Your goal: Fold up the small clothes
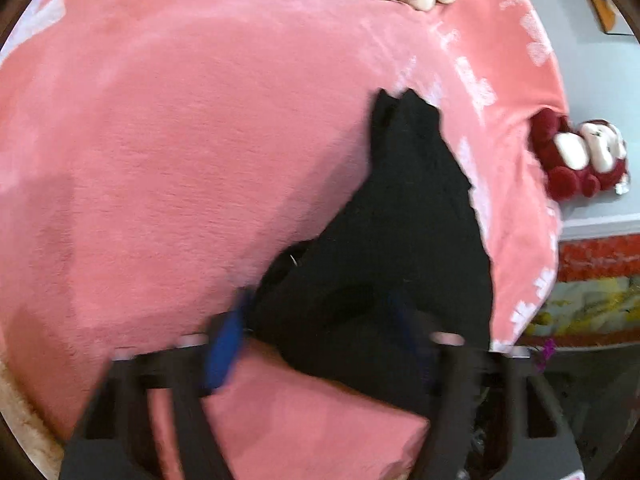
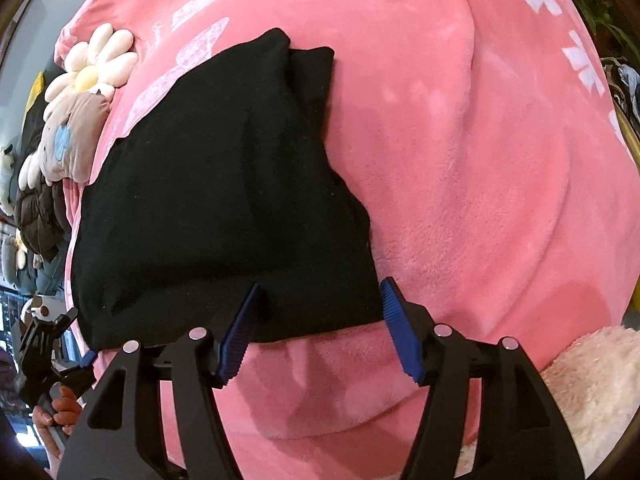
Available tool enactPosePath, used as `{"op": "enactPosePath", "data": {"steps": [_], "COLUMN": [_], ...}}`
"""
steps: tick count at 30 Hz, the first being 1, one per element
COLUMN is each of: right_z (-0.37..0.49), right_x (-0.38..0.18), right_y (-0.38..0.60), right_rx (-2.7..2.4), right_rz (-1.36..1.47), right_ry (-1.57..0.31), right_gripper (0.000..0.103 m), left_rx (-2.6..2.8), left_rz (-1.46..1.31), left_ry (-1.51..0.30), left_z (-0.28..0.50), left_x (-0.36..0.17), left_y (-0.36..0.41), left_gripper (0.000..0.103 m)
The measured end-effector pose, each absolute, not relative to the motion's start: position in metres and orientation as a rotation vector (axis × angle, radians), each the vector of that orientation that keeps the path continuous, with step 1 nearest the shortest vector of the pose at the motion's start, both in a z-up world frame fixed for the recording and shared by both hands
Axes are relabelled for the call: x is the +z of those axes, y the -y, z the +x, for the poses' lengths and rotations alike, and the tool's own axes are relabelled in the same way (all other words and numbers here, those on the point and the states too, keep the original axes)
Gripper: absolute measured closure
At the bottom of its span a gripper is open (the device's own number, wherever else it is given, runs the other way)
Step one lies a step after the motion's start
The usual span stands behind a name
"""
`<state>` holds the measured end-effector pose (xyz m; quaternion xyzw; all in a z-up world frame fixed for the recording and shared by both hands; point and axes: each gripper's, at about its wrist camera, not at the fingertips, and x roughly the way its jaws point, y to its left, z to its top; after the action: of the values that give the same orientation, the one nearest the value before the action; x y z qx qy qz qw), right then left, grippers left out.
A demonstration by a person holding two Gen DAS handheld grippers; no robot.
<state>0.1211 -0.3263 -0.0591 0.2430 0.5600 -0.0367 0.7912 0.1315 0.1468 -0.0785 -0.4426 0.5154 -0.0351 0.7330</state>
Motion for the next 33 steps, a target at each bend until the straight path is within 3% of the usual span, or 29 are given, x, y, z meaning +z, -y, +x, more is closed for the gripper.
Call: {"op": "enactPosePath", "data": {"steps": [1,5,9,14,19,26,33], "right_z": [0.12,0.111,0.102,0.095,0.089,0.084,0.079], "right_x": [-0.058,-0.05,-0.04,-0.031,-0.032,-0.034,-0.034], "right_y": [0.326,0.33,0.336,0.348,0.362,0.389,0.412], "right_rx": [-0.078,-0.1,-0.153,-0.127,-0.113,-0.104,-0.099], "right_rz": [0.523,0.515,0.472,0.518,0.597,0.764,0.894], "right_ry": [-1.201,-1.172,-1.151,-1.104,-1.073,-1.011,-0.96], "right_gripper": [0.043,0.043,0.043,0.043,0.043,0.043,0.043], "left_rx": [-0.105,-0.088,-0.16,-0.339,-0.5,-0.604,-0.453], "left_rz": [-1.005,-0.997,-0.781,-0.507,-0.382,-0.238,-0.114], "left_ry": [-1.151,-1.085,-0.997,-0.88,-0.859,-0.966,-1.208], "left_z": [0.133,0.134,0.143,0.159,0.157,0.153,0.144], "left_x": [-0.083,-0.06,0.01,0.103,0.137,0.105,0.004], "left_y": [-0.15,-0.145,-0.11,-0.019,0.072,0.165,0.194], "left_gripper": [0.096,0.096,0.096,0.096,0.096,0.097,0.091]}}
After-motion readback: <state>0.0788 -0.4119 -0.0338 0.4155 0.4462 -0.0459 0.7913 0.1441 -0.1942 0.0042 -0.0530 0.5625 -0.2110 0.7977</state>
